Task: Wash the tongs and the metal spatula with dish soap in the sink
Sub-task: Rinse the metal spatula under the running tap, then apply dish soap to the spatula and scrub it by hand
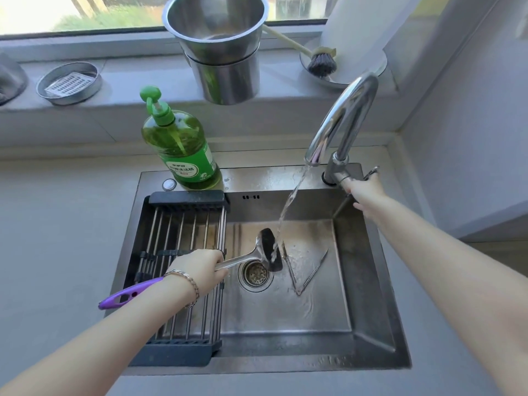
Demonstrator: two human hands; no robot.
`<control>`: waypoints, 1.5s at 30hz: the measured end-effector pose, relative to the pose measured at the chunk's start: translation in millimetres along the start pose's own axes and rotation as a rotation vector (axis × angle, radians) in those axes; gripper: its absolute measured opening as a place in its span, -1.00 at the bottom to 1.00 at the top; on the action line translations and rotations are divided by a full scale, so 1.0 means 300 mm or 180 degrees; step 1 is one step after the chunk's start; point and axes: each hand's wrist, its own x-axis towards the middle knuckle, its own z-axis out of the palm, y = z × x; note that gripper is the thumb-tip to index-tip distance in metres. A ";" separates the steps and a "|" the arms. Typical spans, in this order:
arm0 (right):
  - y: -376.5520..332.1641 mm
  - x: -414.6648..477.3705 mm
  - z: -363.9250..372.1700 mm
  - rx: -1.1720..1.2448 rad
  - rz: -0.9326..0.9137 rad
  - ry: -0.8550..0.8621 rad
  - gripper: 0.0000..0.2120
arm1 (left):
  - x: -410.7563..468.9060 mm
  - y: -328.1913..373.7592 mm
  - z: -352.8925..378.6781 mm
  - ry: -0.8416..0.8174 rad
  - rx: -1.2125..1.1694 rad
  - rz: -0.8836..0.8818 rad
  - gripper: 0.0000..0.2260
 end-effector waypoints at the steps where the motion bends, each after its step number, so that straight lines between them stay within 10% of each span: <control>1: 0.014 -0.012 -0.008 -0.0379 -0.0111 0.0031 -0.15 | -0.001 0.003 0.000 0.0020 -0.0011 0.0001 -0.78; 8: 0.240 -0.260 0.094 -0.1776 0.0625 -0.1501 -0.75 | -0.033 -0.031 -0.013 0.0080 -0.0132 -0.0084 -0.87; 13: 0.138 -0.398 0.212 -0.2228 -0.1298 -0.2009 -0.75 | -0.076 -0.106 -0.015 0.0205 -0.0272 -0.0214 -0.83; 17: -0.161 -0.498 0.334 -0.1617 -0.1722 -0.2388 -0.83 | -0.101 -0.175 -0.035 0.0335 -0.0486 -0.0340 -0.83; 26: -0.578 -0.509 0.632 -0.0260 -0.0195 -0.2590 -0.40 | -0.081 -0.277 -0.119 0.0578 -0.0695 -0.0401 -0.78; 32: -0.665 -0.476 0.743 0.0684 0.0257 -0.2644 -0.58 | -0.048 -0.313 -0.130 0.0622 -0.0900 -0.0407 -0.79; 45: -0.707 -0.399 0.785 0.0249 0.0674 -0.2821 -0.59 | 0.073 -0.305 -0.085 0.0563 -0.1320 -0.0259 -0.81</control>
